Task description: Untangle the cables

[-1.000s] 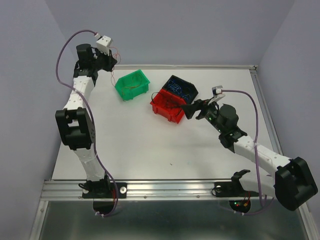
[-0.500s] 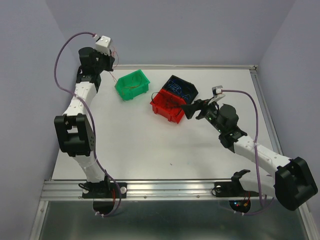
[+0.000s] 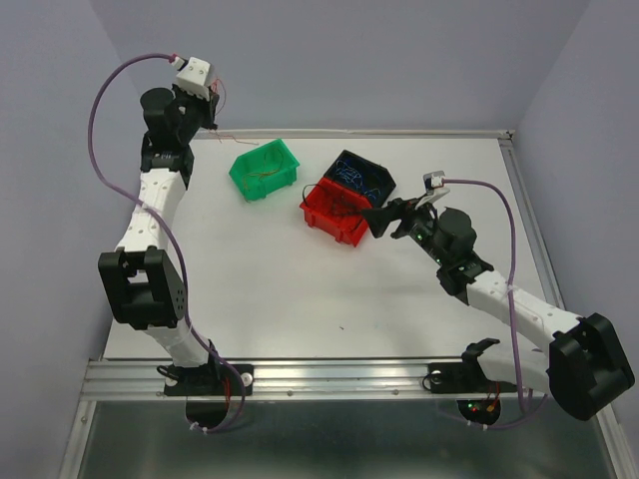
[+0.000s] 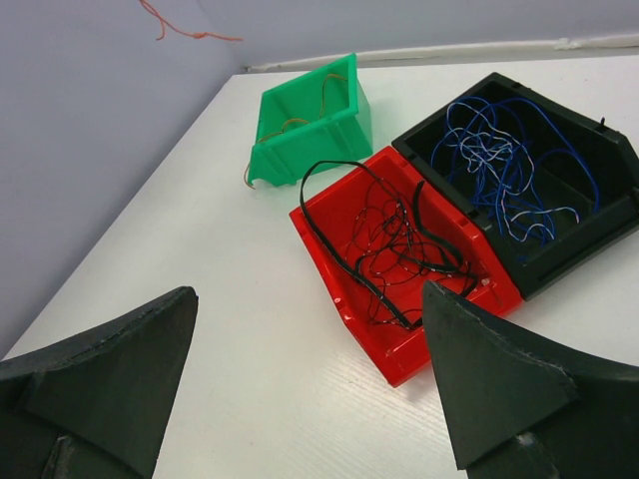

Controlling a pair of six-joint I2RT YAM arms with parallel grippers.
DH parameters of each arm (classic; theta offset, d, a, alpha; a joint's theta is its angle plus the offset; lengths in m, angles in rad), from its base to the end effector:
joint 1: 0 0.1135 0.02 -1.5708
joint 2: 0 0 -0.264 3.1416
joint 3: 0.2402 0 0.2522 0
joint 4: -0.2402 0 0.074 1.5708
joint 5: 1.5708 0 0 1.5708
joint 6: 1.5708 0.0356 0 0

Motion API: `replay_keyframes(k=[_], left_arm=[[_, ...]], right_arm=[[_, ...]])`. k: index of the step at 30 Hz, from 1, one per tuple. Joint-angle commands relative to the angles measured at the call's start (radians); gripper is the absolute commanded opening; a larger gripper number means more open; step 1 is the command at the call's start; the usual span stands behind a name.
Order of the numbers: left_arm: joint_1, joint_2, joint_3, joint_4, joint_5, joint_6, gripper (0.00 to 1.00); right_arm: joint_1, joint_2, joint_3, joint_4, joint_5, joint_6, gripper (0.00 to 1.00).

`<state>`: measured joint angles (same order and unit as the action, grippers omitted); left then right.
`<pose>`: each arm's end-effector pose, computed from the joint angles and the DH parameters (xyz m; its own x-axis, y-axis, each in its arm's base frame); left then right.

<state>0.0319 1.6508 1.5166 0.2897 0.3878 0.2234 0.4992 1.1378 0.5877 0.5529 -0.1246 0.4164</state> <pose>0.3978 -0.0008 0.4199 0.2271 0.2124 -0.9504 0.3010 0.9128 0.2760 0.2250 0.1277 0.2765 -0.2340 0.3295 -0.9147 -0.5352 0.7418 0.4042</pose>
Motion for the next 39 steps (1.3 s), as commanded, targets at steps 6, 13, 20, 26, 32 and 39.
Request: replay_keyframes(k=[6, 13, 20, 26, 32, 39], left_arm=[[-0.001, -0.008, 0.097, 0.019, 0.118, -0.012, 0.00], [-0.003, 0.029, 0.109, 0.025, 0.112, -0.039, 0.00], [-0.027, 0.053, 0.090, 0.045, 0.060, -0.039, 0.00], [-0.059, 0.076, 0.070, 0.068, 0.008, -0.070, 0.00], [-0.108, 0.081, 0.001, 0.108, -0.096, -0.064, 0.00], [-0.182, 0.099, -0.055, 0.114, -0.256, -0.070, 0.00]], right_arm=[[0.009, -0.003, -0.012, 0.058, -0.009, -0.002, 0.98], [0.009, -0.003, -0.014, 0.058, -0.010, -0.004, 0.98], [0.010, -0.012, -0.017, 0.059, -0.015, -0.005, 0.98], [0.009, -0.033, -0.031, 0.058, -0.006, -0.010, 0.98], [0.009, -0.062, -0.046, 0.058, 0.000, -0.014, 0.98], [0.009, -0.070, -0.052, 0.058, -0.004, -0.016, 0.98]])
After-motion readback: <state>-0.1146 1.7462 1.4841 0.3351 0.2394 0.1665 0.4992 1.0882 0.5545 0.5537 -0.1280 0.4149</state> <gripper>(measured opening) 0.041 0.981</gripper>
